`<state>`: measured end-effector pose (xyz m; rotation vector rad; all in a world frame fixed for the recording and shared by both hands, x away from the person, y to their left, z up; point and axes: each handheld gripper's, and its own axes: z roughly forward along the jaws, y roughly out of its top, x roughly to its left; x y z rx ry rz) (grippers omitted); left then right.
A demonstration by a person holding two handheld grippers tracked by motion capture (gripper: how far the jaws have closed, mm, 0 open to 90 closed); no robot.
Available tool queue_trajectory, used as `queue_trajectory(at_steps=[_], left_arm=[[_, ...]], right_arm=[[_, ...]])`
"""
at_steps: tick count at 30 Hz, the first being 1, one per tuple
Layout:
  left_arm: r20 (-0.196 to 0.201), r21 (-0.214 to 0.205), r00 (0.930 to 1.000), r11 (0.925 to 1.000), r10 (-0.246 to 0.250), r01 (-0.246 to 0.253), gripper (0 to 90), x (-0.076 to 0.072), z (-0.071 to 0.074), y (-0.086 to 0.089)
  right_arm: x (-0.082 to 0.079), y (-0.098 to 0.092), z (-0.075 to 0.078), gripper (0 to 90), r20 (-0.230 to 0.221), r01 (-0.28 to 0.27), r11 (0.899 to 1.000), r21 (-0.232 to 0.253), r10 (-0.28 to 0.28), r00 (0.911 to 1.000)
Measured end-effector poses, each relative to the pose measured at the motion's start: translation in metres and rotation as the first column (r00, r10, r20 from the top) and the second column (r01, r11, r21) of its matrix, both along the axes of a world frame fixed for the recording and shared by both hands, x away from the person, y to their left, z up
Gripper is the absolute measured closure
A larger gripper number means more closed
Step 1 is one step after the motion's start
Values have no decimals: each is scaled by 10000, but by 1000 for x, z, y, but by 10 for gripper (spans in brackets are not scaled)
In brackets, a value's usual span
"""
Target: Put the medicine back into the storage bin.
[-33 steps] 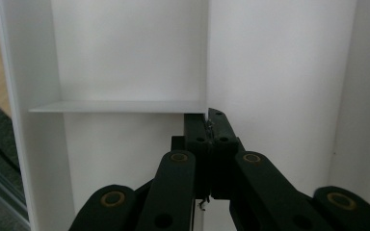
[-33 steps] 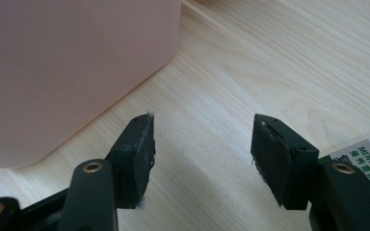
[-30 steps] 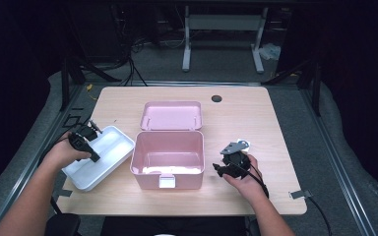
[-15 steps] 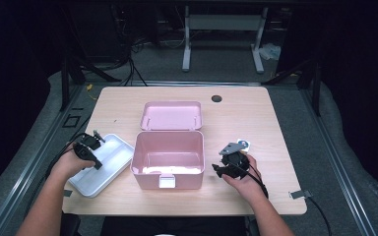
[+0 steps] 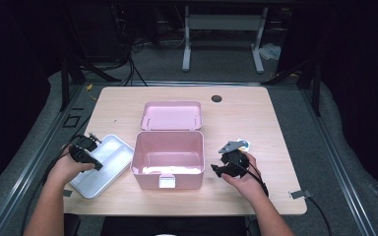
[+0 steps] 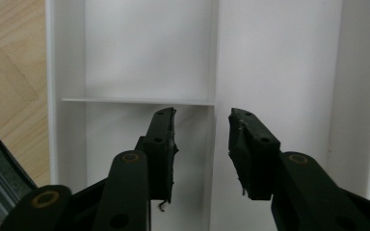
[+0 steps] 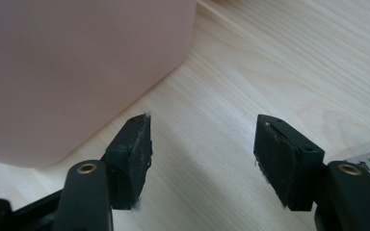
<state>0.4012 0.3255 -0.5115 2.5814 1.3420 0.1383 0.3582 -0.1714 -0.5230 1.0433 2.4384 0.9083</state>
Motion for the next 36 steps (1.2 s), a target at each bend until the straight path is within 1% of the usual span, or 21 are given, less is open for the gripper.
queue_trajectory(at_steps=[2, 3, 5, 8, 10, 11, 12, 13, 16, 18, 19, 21, 22, 24, 25, 27, 29, 31, 33, 34, 36], left_arm=[[126, -134, 9999, 9999, 107, -106, 551, -2, 2, 1], [153, -191, 9998, 9997, 145, -142, 543, -4, 2, 2], [183, -271, 9998, 9996, 127, -122, 519, -6, 3, 2], [196, -301, 9998, 9995, -12, 17, 499, -8, 4, 0], [205, -333, 9998, 9994, 19, -13, 485, -9, 4, -1], [197, -294, 9998, 9996, 23, -17, 477, -9, 4, -2], [174, -302, 9998, 9995, -10, 15, 474, -9, 4, -2], [147, -289, 9999, 9996, -64, 68, 465, -10, 4, -3], [150, -264, 9998, 9996, -130, 133, 451, -11, 4, -3], [161, -357, 9998, 9993, -68, 74, 450, -12, 5, -3], [168, -364, 9998, 9993, -48, 54, 446, -13, 6, -3], [210, -357, 9997, 9993, -92, 99, 444, -14, 6, -2], [223, -353, 9997, 9993, -104, 112, 443, -14, 6, -2], [203, -354, 9997, 9992, -154, 161, 441, -14, 6, -2], [219, -315, 9994, 9991, -260, 267, 441, -14, 6, -2], [186, -339, 9994, 9989, -305, 311, 439, -14, 5, -3], [113, -302, 9995, 9991, -308, 311, 418, -14, 4, -3], [66, -306, 9996, 9992, -267, 269, 403, -14, 3, -2], [35, -347, 9998, 9992, -179, 180, 397, -14, 3, -1], [11, -343, 9998, 9992, -196, 196, 397, -14, 3, 0], [-23, -384, 9999, 9992, -105, 104, 394, -14, 3, 1]], right_arm=[[1, 1, 4, 375, -169, 13, 10000, 27, -12, 9999], [1, 1, 5, 357, -283, 7, 10000, 67, -5, 9996], [3, 2, 8, 328, -435, -22, 9999, -100, 17, 9991], [3, 4, 11, 295, -330, -3, 9992, -389, -10, 9995], [5, 4, 13, 262, -524, -166, 9986, -503, 140, 9985], [6, 5, 14, 261, -676, -265, 9987, -427, 236, 9974], [8, 5, 15, 261, -785, -353, 9988, -325, 326, 9964], [9, 5, 17, 263, -805, -438, 9983, -377, 407, 9959], [12, 5, 24, 328, -684, -715, 9941, -816, 660, 9955], [16, 4, 31, 349, -612, -933, 9908, -980, 876, 9943], [17, 3, 35, 374, -605, -1004, 9893, -1059, 944, 9937], [21, 2, 41, 415, -772, -1386, 9819, -1289, 1294, 9886], [24, 2, 45, 420, -868, -1613, 9758, -1478, 1496, 9849], [28, 2, 49, 409, -1002, -1784, 9669, -1826, 1623, 9817], [30, 2, 52, 401, -994, -1770, 9635, -2008, 1597, 9821], [35, 2, 56, 392, -1035, -1794, 9567, -2293, 1593, 9818], [41, 0, 59, 380, -1119, -1832, 9520, -2452, 1599, 9808], [47, -3, 62, 371, -1311, -1939, 9428, -2712, 1634, 9778], [53, -6, 64, 366, -1517, -1859, 9412, -2823, 1475, 9774], [56, -7, 65, 366, -1690, -1894, 9383, -2893, 1446, 9749], [60, -9, 67, 365, -1844, -1931, 9302, -3122, 1400, 9728]])
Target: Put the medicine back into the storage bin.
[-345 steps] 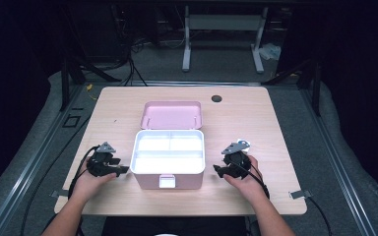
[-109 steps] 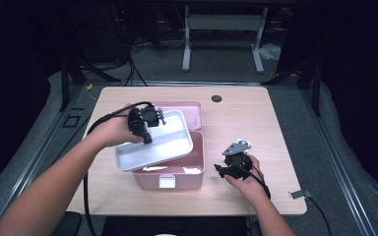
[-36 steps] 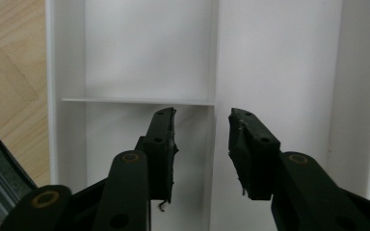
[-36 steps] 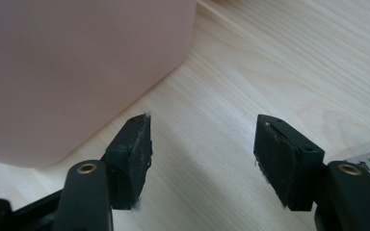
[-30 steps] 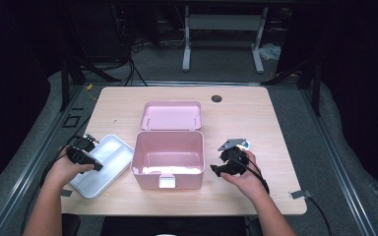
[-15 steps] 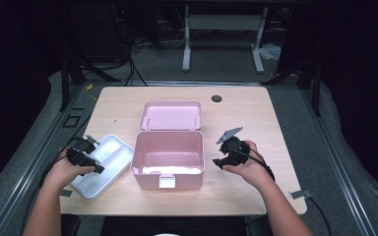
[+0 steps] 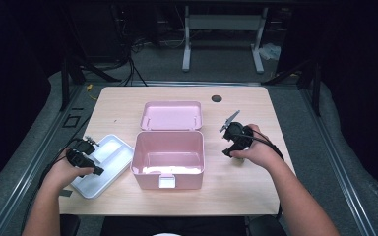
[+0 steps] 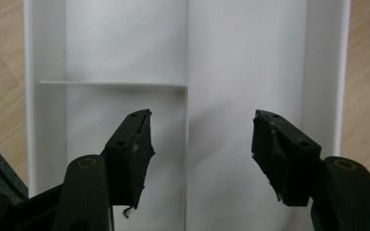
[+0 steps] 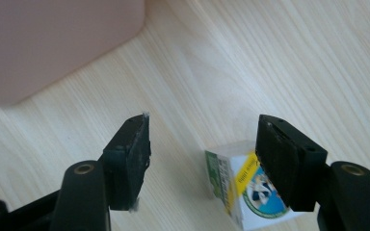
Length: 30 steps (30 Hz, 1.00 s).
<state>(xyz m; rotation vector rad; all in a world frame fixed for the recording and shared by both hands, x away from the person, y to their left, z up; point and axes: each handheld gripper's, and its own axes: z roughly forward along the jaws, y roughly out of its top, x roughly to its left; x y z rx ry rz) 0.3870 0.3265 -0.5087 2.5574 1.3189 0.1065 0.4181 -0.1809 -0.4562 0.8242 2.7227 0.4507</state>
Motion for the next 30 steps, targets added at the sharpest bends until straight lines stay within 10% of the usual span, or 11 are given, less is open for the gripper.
queue_trajectory(at_steps=[12, 30], left_arm=[[-35, 56, 9998, 9998, -185, 185, 387, 0, -1, -3], [-54, 78, 9999, 9999, -134, 134, 387, 0, -1, -2]], right_arm=[[29, -15, 0, 341, -1003, -84, 9879, -1550, -73, 9949], [46, -30, -21, 360, -1803, -619, 9812, -1826, 285, 9832]])
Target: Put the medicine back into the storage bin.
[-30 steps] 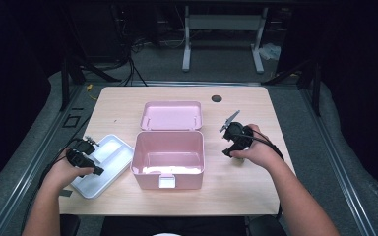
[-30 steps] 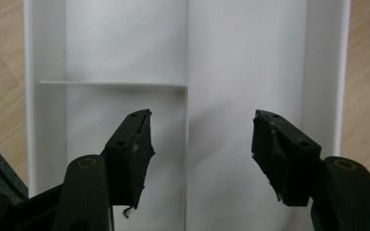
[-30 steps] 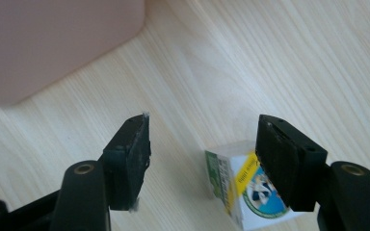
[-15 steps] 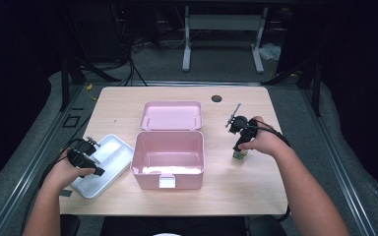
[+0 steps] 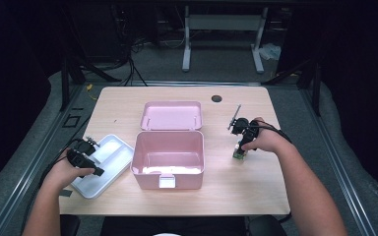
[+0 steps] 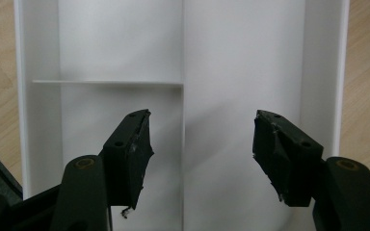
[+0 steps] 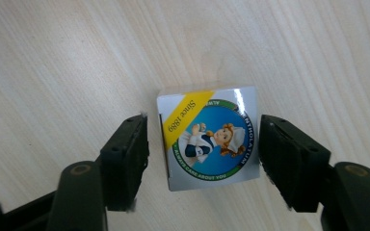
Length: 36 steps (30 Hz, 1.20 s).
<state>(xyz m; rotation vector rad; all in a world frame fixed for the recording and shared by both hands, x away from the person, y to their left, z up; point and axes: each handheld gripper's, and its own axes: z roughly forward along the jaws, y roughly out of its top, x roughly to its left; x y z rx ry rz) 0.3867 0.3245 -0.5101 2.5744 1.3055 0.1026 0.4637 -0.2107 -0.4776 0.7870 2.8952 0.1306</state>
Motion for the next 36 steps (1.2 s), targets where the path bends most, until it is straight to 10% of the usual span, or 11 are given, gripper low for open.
queue_trajectory(at_steps=[9, 36], left_arm=[[-60, 23, 10000, 10000, -33, 34, 384, 0, -1, 2], [-57, 68, 9999, 9999, -99, 100, 384, 0, -1, 1]], right_arm=[[6, -5, -1, 425, -820, 318, 9991, 290, -293, 9962], [0, 6, 19, 462, -706, -49, 9992, 395, 77, 9975]])
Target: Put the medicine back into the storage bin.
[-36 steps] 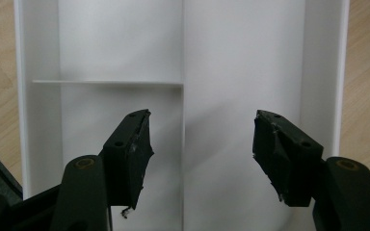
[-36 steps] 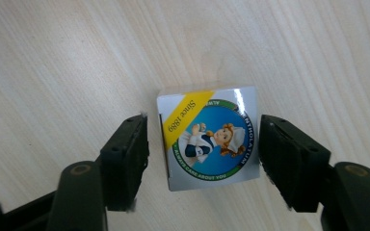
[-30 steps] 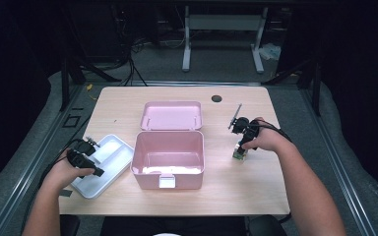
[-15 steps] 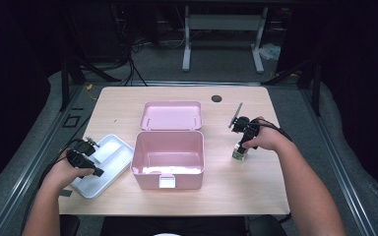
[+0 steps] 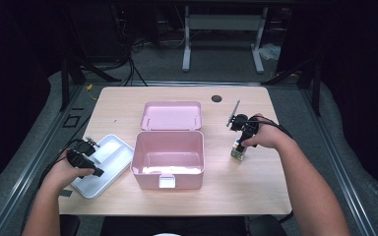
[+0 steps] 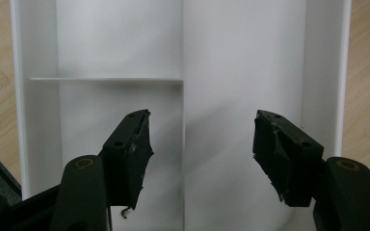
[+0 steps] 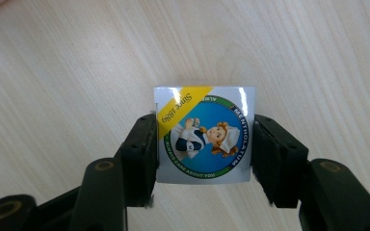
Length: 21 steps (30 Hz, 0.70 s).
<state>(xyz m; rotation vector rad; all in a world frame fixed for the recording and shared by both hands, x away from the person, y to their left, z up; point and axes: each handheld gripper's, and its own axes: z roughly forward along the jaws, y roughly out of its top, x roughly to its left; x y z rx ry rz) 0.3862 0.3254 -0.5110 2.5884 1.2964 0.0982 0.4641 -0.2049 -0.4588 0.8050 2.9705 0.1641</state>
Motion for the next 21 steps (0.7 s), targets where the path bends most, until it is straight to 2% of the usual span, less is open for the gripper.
queue_trajectory(at_steps=[2, 3, 4, 5, 6, 7, 8, 9, 10, 13, 16, 20, 21], left_arm=[[77, 98, 10000, 9999, -63, 62, 384, 0, -1, 0], [62, 104, 10000, 9999, -34, 34, 384, 0, -1, 0], [78, 107, 10000, 9999, -51, 51, 385, 0, -1, 0], [89, 127, 9999, 9999, -70, 69, 386, 0, -1, 0], [113, 148, 9999, 9998, -119, 118, 389, 0, -1, 0], [122, 140, 9998, 9998, -125, 123, 389, 0, 0, 0], [146, 112, 9998, 9999, -114, 113, 389, 0, 0, 0], [147, 79, 9999, 9999, -86, 84, 389, -1, 0, 0], [157, 92, 9998, 9999, -124, 122, 389, -1, 0, 0], [155, 91, 9998, 9999, -137, 136, 390, -1, 0, 0], [165, 91, 9998, 9999, -133, 132, 394, -1, 0, 0], [166, 69, 9998, 9999, -143, 141, 398, -1, 0, 0], [157, 99, 9997, 9998, -177, 176, 398, -1, 0, 0]], right_arm=[[-1, 2, 7, 462, -87, -128, 9997, -210, 126, 9999], [-2, 3, 8, 462, 73, -130, 9999, -33, 130, 9999], [-3, 5, 12, 462, 159, -201, 9991, -374, 207, 9997], [-3, 6, 15, 462, -15, -290, 9994, -186, 290, 9996], [-4, 7, 16, 463, 123, -317, 9995, -56, 318, 9994], [-6, 9, 19, 463, 131, -370, 9992, -167, 372, 9992], [-6, 10, 22, 463, -98, -493, 9987, -151, 492, 9987], [-8, 11, 21, 463, 268, -529, 9981, 315, 521, 9983], [-8, 13, 27, 463, 19, -677, 9976, -111, 678, 9977], [-13, 18, 35, 463, -62, -1101, 9939, -22, 1101, 9939], [-18, 23, 41, 463, 178, -1796, 9837, -27, 1797, 9836], [-25, 32, 46, 464, 153, -2821, 9593, -98, 2822, 9592], [-27, 33, 47, 464, 212, -2909, 9567, -109, 2910, 9565]])
